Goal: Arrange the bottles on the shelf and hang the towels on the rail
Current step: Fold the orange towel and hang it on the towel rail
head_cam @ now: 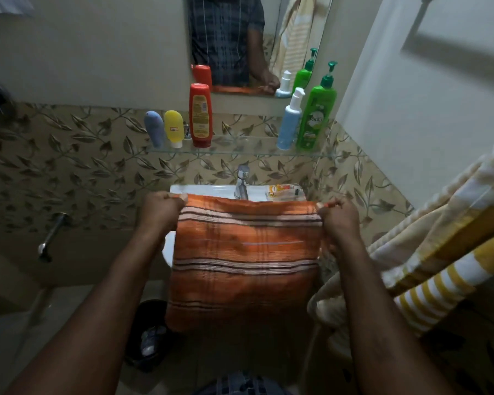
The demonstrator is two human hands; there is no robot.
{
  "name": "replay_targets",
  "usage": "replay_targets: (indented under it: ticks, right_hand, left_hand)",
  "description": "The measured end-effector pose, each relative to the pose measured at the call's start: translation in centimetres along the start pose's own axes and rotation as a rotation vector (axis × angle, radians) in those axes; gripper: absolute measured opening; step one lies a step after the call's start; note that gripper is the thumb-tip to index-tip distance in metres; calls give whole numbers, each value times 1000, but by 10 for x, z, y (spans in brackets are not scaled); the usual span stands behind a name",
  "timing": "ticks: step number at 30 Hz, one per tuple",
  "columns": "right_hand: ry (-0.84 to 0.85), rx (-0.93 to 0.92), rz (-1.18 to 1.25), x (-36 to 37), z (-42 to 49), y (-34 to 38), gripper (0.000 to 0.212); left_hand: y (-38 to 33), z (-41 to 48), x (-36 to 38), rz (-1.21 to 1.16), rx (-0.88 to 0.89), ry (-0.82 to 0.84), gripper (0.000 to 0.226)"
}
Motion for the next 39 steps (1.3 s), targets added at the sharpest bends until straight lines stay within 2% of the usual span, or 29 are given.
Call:
replay_targets:
  ticks: [3, 6, 10, 12, 15, 23, 28, 32, 35, 37, 39]
  right_hand:
    - [-104, -10, 16, 9, -22, -12, 28]
    - [-186, -80, 5, 13, -50, -23, 20]
    - [-157, -200, 6, 28, -81, -18, 27]
    - [-107, -248, 18, 38, -101, -11, 32]
    - [-62, -293, 18, 45, -121, -7, 35]
    - [-124, -279, 41, 31, -129, -15, 38]
    - [-163, -285, 54, 20, -131, -16, 39]
    - [-378, -365, -8, -21, -114, -6, 33]
    - [-466, -271, -132, -47, -97, -9, 17]
    - [-564, -323, -156, -63, -98, 2, 14]
    - [-593, -369, -178, -70, -97, 13, 15]
  left_hand:
    - [-2, -19, 21, -87, -7, -40, 20]
    - [-5, -43, 41, -144, 31, -58, 23]
    - [-23, -78, 68, -39, 192, 26, 21]
    - [-36, -93, 77, 86, 302, 28, 18]
    - [-51, -107, 86, 139, 391, 29, 14]
    - [-50, -119, 99, 46, 314, 178, 12]
    - [-51, -127, 88, 56, 322, -4, 6]
    - [-41, -106, 45, 101, 321, -247, 4]
    - [-35, -89, 18, 183, 336, -284, 9]
    - [-39, -79, 4, 169, 387, -312, 7]
    - [-37, -64, -8, 170, 378, -346, 5]
Point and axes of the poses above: each hand's wrist, its own z-axis towards the middle knuckle, its own x-axis out of the palm, y = z × x, the point moved 8 cm from there along z, towards the middle knuckle, and after that the axes turned 12 degrees about x, right-handed, at the moved point
